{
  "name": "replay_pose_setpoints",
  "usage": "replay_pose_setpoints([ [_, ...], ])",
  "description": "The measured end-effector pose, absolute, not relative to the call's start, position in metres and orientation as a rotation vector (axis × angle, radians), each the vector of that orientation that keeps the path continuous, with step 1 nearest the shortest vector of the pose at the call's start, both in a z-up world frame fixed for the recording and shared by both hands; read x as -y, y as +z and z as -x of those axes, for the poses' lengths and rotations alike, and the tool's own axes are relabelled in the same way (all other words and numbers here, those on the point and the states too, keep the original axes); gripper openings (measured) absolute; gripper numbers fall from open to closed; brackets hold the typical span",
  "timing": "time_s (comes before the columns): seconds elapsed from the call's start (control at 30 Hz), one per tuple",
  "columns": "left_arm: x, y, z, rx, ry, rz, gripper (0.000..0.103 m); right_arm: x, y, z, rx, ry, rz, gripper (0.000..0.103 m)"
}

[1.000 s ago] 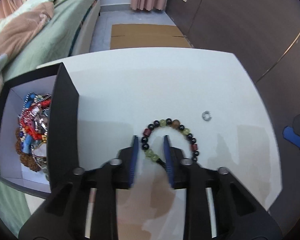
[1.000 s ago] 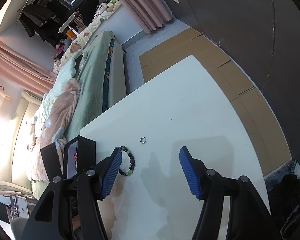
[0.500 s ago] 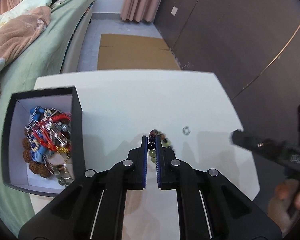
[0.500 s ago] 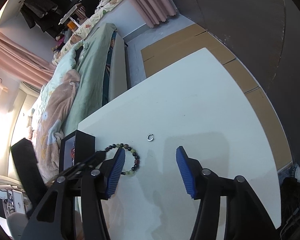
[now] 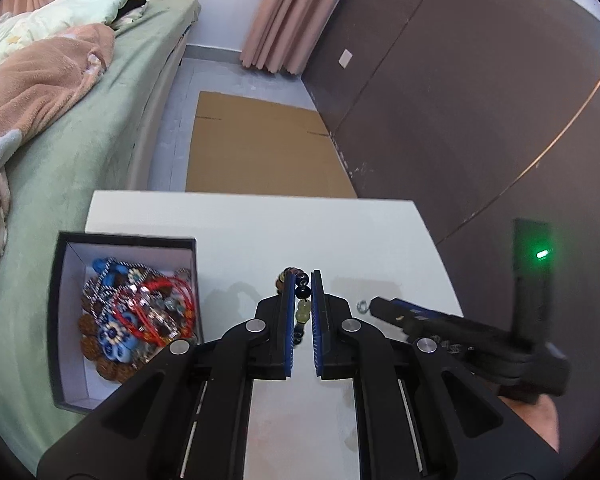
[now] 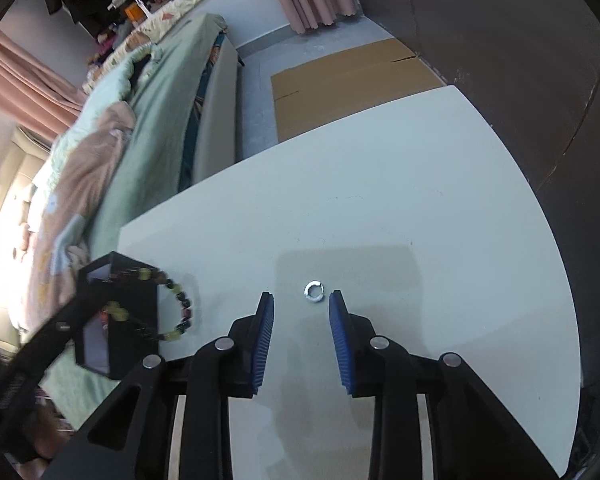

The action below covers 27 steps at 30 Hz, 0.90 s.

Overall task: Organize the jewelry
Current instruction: 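Lift the bead bracelet with the left tool while the right tool grasps the small silver ring, then open the left tool over the box while the right tool releases the silver ring into it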

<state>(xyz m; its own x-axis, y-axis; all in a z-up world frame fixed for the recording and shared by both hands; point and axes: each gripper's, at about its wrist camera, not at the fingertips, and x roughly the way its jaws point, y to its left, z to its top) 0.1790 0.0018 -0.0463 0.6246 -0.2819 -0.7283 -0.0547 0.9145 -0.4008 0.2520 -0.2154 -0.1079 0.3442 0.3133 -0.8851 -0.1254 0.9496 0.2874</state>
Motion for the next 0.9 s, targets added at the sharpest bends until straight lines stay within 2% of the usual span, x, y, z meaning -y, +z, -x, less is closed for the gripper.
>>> replay_pose_setpoints([
  [0.3, -0.037, -0.027, -0.17, -0.829, -0.127, 0.477, 0.008, 0.188, -0.127, -0.258, -1.206, 0.213, -0.022, 0.022],
  [0.4, -0.049, -0.023, -0.163, -0.811, -0.112, 0.488, 0.008, 0.184, -0.128, -0.257, -1.192, 0.177, 0.037, 0.012],
  [0.83, -0.085, -0.026, -0.143, -0.806, -0.041, 0.534, 0.009, 0.164, -0.087, -0.233, -1.091, 0.335, -0.075, 0.012],
  [0.87, -0.089, -0.026, -0.141, -0.807, -0.024, 0.538, 0.021, 0.161, -0.083, -0.229, -1.079, 0.357, -0.081, 0.012],
  [0.9, -0.094, -0.027, -0.14, -0.807, -0.007, 0.553, 0.047, 0.159, -0.079, -0.225, -1.068, 0.378, -0.088, 0.012],
])
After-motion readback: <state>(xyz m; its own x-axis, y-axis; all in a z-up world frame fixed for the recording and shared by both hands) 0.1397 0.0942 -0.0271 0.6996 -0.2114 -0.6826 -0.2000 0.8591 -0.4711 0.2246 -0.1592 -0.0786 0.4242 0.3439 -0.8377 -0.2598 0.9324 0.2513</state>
